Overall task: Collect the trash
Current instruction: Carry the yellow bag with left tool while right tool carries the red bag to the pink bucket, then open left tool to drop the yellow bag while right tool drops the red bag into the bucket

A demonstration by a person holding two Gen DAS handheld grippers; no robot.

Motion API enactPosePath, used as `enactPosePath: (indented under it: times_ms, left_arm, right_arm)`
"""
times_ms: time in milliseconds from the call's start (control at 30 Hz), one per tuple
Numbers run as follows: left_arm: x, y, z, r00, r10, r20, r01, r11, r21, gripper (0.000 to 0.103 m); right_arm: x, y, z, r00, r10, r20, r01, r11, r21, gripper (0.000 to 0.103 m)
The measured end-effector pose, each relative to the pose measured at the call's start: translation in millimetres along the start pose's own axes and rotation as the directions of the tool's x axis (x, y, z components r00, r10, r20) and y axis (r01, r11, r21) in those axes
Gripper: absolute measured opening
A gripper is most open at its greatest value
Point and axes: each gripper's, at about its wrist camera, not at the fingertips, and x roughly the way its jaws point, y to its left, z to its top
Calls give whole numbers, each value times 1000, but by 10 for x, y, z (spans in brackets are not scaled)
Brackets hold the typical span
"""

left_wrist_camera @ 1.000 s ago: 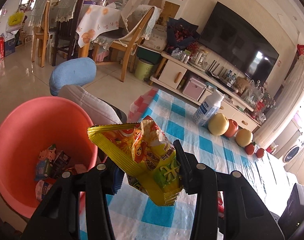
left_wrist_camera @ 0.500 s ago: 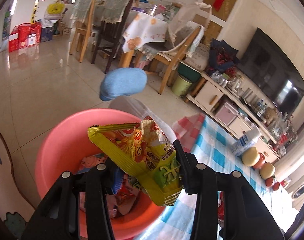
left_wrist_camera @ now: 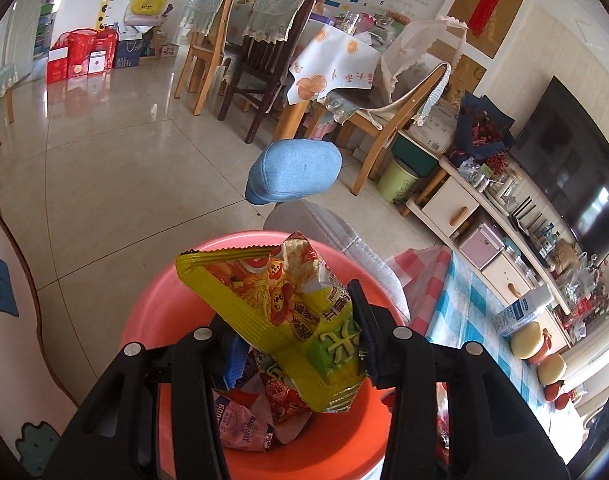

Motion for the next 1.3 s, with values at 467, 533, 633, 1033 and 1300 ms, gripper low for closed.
enactPosePath:
  times_ms: [467,533,633,1033,1300]
  left_arm:
    - [106,-113,-43,999,40,-8,-39,998,39,74]
    - [107,-128,-51,999,40,-8,-39,998,41,80]
    - [110,-159,-52,999,41,-8,-40,998,47,83]
    - [128,-218,-89,999,49,-19,-47,996,72,89]
    - [143,-166,-70,998,58,-22,-58,998,36,89]
  right_arm:
    - [137,34,46,999,-33,18,34,999,-33,69]
    - [100,9,30,999,-30,28,31,999,-25,71]
    - [44,-14,-9,999,-36,41,37,999,-19,73]
    - [-74,-80,-131,997,-20,81,21,1000,-9,79]
    - [-103,-54,-132,994,-5,106,8,1000,-21,81]
